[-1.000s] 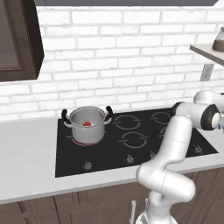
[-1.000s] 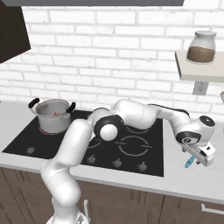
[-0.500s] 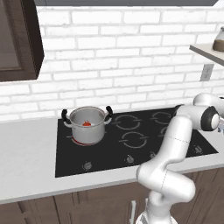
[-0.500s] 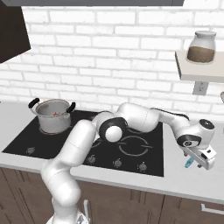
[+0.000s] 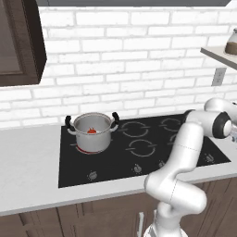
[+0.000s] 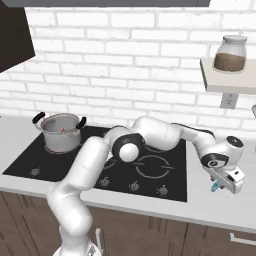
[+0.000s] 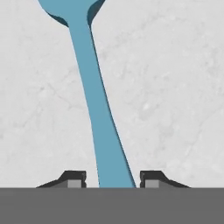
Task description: Put the squash and tomato in the pot. Retrieve the spatula and lightly stir the vegetables in the pot.
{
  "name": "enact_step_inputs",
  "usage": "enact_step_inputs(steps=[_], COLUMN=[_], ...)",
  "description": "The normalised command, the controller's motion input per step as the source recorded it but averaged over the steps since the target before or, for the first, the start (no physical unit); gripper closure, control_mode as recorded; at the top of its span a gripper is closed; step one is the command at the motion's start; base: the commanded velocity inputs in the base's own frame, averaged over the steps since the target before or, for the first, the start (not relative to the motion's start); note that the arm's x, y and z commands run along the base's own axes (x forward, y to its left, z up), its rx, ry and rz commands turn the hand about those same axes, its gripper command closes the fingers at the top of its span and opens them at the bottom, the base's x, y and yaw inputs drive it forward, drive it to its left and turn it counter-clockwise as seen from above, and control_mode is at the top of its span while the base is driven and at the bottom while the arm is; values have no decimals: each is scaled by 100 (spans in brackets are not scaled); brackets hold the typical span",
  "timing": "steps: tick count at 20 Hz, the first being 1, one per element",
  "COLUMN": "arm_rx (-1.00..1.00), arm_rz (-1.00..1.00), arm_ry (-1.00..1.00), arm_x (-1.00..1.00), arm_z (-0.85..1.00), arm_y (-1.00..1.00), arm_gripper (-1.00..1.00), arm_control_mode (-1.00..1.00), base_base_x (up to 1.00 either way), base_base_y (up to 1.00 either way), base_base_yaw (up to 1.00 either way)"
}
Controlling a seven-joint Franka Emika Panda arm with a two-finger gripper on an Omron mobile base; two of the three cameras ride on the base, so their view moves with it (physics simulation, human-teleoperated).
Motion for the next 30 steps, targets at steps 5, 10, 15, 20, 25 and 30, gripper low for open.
enact_step_inputs(steps=[5,10,15,20,25,30], arm_rx=[-9,-5,1,14,25,16], arm_rz=[0,0,0,0,0,0], arm_ry=[2,4,-3,-1,0,-9], arm_x=[0,-7,-55,-60,-54,-30], arm_z=[-19,0,55,91,57,54], arm_y=[51,10,25,26,68,96], arm_gripper=[100,100,100,100,100,100], arm_control_mode=[-100,-100,-100,-100,-100,-100], base_base_x=[0,0,0,0,0,0], base_base_y=[0,0,0,0,0,0], base_base_yaw=[0,0,0,0,0,0])
